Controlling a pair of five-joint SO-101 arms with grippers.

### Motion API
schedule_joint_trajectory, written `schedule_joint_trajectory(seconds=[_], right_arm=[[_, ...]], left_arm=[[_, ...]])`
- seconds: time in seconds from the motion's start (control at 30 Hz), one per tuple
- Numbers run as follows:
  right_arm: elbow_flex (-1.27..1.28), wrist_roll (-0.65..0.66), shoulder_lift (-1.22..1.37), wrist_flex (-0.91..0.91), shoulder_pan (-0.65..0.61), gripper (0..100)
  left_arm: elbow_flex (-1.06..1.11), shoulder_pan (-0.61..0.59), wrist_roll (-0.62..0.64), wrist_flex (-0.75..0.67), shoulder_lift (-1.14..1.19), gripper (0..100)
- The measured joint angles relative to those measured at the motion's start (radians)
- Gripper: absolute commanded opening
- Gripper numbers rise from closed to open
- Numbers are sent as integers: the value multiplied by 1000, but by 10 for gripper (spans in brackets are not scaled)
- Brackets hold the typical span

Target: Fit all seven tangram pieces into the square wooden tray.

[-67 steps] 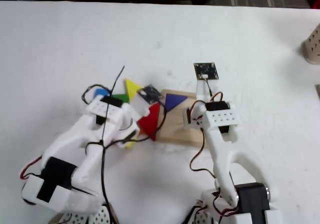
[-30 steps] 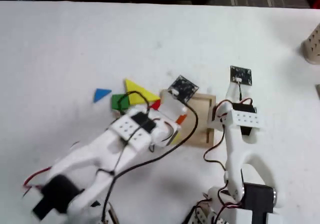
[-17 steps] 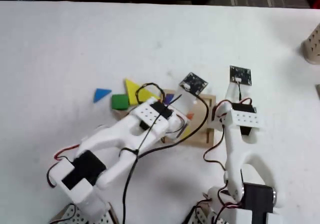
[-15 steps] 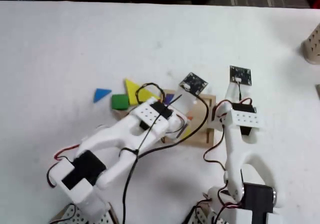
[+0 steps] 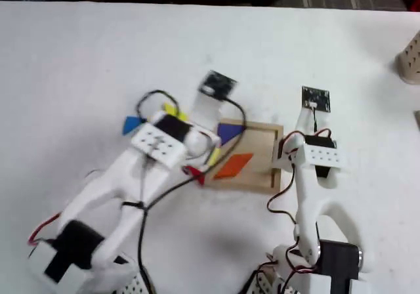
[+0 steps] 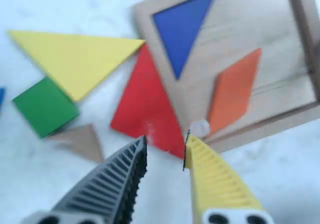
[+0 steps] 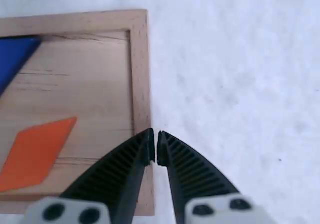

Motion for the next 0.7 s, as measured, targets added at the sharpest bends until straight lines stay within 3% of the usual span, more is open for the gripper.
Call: schedule_joint_trajectory(seconds=[0.27,0.53,0.7], right_arm=[[26,0,-103,26,-8,17],[118,-94,-218,-21,-236,17],[118,-101,-140,-121,-334,17]], left_arm=[[141,-103,0,-120,-64,150],[143,-338,63,-265,-71,28],[143,-431,123,-327,-71,24]])
